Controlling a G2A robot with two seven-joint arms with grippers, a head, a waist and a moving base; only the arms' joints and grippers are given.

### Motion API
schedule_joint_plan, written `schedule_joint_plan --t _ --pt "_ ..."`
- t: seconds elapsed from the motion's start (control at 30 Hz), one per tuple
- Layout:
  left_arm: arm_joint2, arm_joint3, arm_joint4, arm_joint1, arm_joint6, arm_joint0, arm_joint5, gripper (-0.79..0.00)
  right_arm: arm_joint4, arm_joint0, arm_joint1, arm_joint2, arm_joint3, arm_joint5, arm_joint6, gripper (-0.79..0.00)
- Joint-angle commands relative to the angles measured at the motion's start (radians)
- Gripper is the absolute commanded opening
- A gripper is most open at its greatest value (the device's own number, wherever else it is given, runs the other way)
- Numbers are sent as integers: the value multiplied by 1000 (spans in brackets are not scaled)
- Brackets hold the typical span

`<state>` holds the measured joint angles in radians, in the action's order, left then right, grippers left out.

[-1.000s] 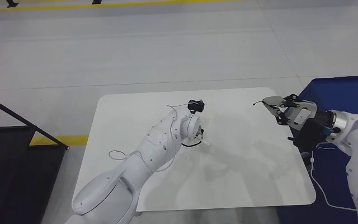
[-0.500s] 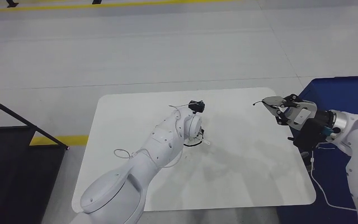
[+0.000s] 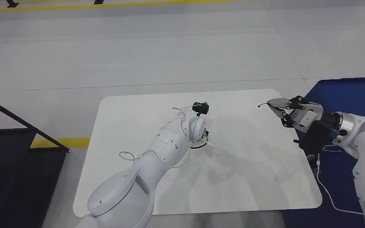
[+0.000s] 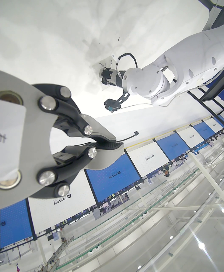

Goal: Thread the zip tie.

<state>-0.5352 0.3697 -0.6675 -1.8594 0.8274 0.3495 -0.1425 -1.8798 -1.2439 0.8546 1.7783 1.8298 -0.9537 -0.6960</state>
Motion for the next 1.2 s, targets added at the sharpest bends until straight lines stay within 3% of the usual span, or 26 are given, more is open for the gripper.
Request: schedule_joint_plan --t 0.0,0.53,0.7,0.8,1.17 --pt "0 -14 -4 -6 -4 -3 3 -699 0 0 0 0 0 0 0 -785" --pt "-11 -92 -15 -41 -17 -17 25 -683 0 0 0 0 0 0 0 -785" --pt "-15 -110 -20 -48 -13 -21 26 -705 0 0 0 0 0 0 0 -785" --pt "-14 -113 -29 -53 -11 -22 24 -785 0 0 0 0 0 0 0 -785" --pt "-33 -114 -28 -62 -9 -40 30 -785 0 0 0 0 0 0 0 -785"
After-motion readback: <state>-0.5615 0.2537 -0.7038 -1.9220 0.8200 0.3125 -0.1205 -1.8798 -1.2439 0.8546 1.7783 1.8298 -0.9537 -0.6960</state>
